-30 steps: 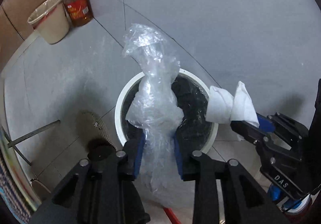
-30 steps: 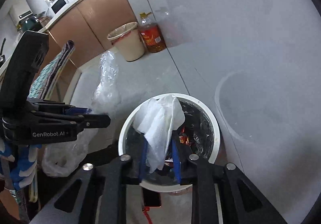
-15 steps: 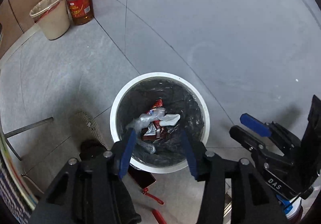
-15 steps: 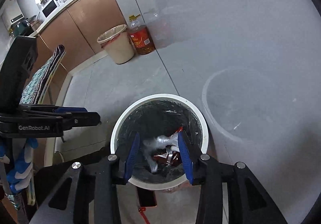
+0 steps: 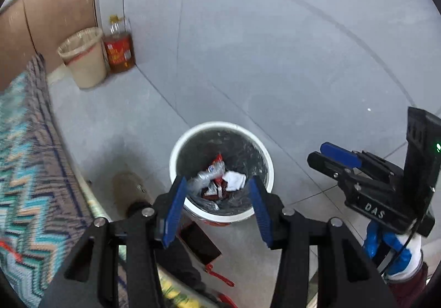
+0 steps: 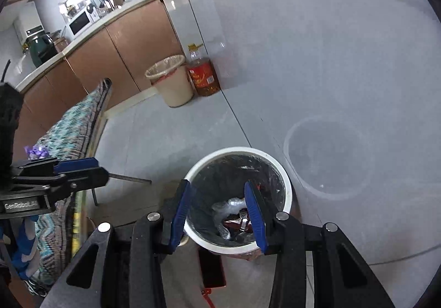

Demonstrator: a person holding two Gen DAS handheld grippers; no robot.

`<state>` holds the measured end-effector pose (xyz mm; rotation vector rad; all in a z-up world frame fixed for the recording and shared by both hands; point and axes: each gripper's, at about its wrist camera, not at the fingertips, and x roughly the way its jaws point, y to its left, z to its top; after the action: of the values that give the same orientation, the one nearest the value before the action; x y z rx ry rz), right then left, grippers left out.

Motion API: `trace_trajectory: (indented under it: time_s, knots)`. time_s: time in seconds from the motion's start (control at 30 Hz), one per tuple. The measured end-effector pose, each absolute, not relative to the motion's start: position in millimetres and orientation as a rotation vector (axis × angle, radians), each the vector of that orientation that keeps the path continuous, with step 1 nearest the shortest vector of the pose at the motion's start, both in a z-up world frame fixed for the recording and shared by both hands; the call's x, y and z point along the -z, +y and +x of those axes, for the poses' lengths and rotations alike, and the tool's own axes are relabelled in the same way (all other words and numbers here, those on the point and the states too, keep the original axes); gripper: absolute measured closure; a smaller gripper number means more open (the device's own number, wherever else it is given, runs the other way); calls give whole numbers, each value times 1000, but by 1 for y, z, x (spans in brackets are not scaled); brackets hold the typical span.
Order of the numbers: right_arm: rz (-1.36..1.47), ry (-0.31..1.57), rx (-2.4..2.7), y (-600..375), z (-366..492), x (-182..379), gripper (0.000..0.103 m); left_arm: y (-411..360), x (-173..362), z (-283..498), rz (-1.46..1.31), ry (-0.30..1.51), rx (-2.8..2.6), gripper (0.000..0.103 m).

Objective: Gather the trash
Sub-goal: 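Open both tools to drop the bag and tissue into the bin, then move both open tools back to the remaining trash on the table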

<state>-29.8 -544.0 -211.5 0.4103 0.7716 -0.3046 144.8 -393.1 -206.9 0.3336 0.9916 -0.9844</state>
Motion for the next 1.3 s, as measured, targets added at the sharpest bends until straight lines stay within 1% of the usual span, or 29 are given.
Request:
trace_trajectory:
  time_s: [0.2, 0.33, 0.63, 0.97, 1.17, 1.3]
  knots:
    - [363, 714, 279, -511, -30, 178, 64, -341, 161, 123, 349, 826, 977, 57]
    - [320, 668, 248, -481, -29, 153, 64, -308, 141, 118, 315, 803, 978, 57]
    - [227, 567, 157, -420, -30, 98, 62, -223, 104, 105, 229, 678, 904, 57]
    - [175, 507, 57, -372, -23, 69, 62, -115, 90, 112, 106, 626, 771, 57]
    - [144, 512, 18, -353, -15, 63, 62, -57, 90, 114, 98, 584, 677, 57]
    - [134, 527, -11, -343, -5, 65, 62, -22, 100, 118, 122, 579, 580, 57]
